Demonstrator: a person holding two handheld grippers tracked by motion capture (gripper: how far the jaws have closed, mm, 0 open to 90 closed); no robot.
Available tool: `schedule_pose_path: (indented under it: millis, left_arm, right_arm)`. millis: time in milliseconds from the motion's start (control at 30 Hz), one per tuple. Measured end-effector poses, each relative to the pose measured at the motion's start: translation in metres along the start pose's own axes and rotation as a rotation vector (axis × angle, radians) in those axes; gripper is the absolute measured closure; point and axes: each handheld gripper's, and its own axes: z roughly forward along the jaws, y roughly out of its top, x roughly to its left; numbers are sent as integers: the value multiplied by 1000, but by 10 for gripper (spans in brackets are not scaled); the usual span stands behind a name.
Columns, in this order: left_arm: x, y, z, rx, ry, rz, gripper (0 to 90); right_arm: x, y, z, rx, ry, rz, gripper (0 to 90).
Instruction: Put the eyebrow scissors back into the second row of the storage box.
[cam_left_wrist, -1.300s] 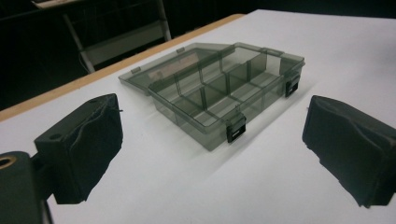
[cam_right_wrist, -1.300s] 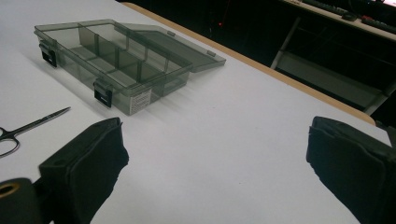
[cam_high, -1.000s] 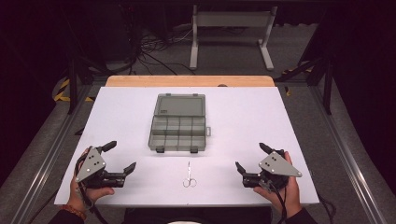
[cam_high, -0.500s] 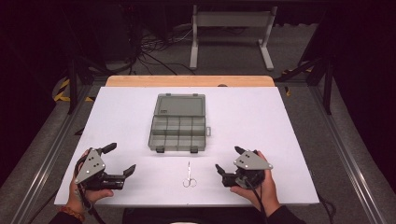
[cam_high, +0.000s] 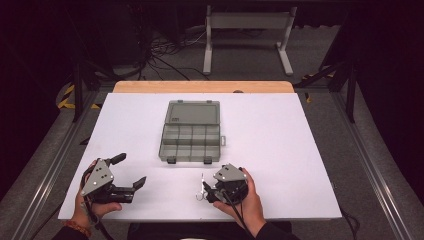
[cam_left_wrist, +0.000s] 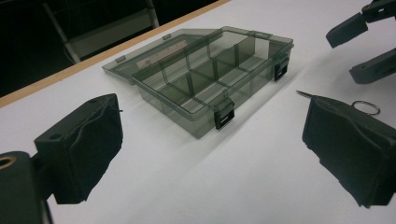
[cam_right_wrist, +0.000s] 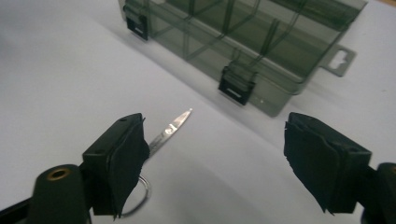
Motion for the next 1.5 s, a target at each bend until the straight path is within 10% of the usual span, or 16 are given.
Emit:
schedule_pose_path:
  millis: [733, 1500]
  left_arm:
    - [-1, 0, 2, 25, 0, 21, 76]
    - [2, -1, 3, 43, -13, 14, 78]
  right_arm:
    - [18, 7, 31, 130, 81, 20, 795]
    - [14, 6, 30, 127, 83, 29, 859]
